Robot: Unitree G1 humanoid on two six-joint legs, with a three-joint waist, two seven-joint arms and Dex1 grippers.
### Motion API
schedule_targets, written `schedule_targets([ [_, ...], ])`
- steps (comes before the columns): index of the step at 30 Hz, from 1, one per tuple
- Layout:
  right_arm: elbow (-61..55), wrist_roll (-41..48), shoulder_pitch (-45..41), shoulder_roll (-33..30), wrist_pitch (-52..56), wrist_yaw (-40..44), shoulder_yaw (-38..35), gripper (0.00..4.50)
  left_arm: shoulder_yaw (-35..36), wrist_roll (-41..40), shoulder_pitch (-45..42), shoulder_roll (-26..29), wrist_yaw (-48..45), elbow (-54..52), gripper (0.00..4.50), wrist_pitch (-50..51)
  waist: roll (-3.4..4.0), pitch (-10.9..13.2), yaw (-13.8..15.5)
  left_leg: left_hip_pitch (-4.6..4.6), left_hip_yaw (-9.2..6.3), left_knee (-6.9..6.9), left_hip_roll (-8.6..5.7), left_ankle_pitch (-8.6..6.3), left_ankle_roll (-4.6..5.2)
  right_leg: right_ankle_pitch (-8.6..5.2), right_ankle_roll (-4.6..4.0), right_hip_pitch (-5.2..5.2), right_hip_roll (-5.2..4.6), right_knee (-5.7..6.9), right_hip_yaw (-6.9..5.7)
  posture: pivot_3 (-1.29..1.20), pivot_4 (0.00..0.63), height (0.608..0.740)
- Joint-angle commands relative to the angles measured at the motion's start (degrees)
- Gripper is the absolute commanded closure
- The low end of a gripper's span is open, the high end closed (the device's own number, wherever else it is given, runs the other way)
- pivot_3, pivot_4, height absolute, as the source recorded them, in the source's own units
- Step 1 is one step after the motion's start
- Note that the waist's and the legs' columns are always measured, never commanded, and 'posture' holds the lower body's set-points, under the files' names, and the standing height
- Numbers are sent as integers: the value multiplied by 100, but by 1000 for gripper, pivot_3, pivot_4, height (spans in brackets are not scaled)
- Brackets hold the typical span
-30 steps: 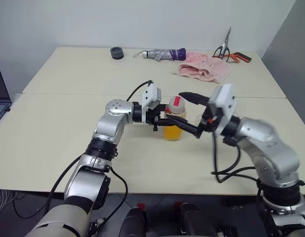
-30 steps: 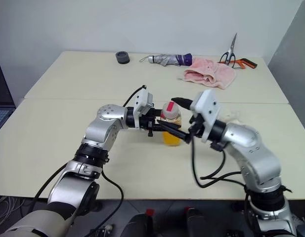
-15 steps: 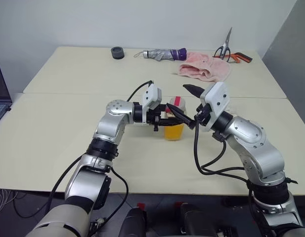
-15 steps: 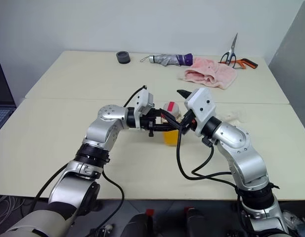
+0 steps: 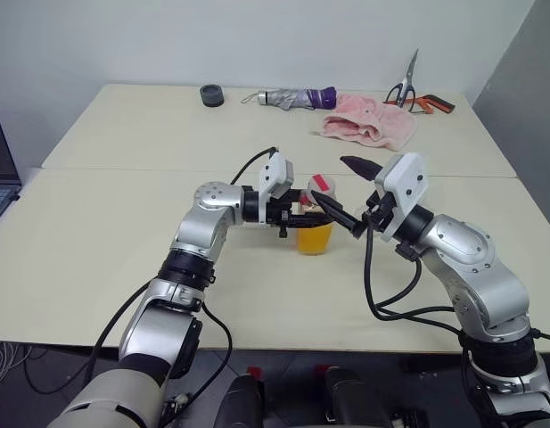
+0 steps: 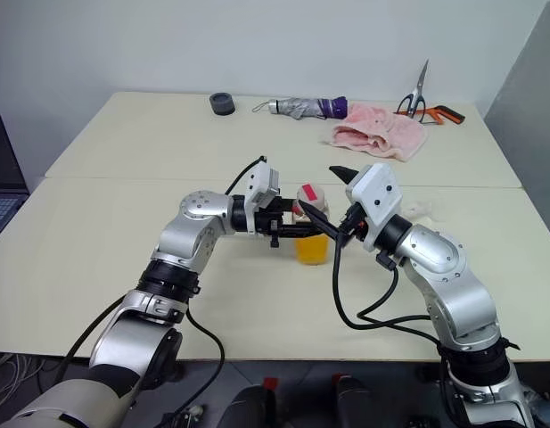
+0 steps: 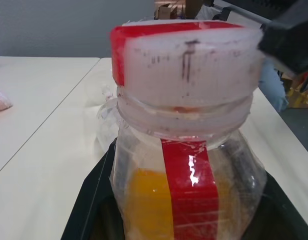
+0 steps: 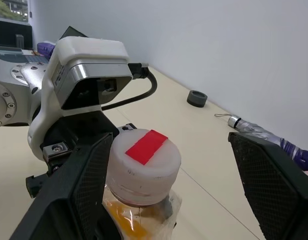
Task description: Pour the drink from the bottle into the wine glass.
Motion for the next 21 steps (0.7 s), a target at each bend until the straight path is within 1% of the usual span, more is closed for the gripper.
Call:
schedule_targets([
  [1, -23, -32, 44, -122, 53, -169, -495, 571, 138, -121, -125, 44, -72, -160, 2668, -171, 0, 0, 0, 0, 0, 0, 0, 0, 0, 0, 0, 0, 0, 0, 0, 0, 150, 740],
  [12, -57, -15, 90, -181, 69, -166, -503, 571, 153, -130, -142, 77, -94, -153, 2668, -151, 0, 0, 3, 0, 0, 0, -1, 0, 0, 0, 0, 0, 0, 0, 0, 0, 150, 740],
  [21, -132, 21, 77, -97, 109, -117, -430, 571, 172, -119, -161, 84, -89, -119, 2670, -178, 0, 0, 4, 0, 0, 0, 0, 0, 0, 0, 0, 0, 1, 0, 1, 0, 150, 740],
])
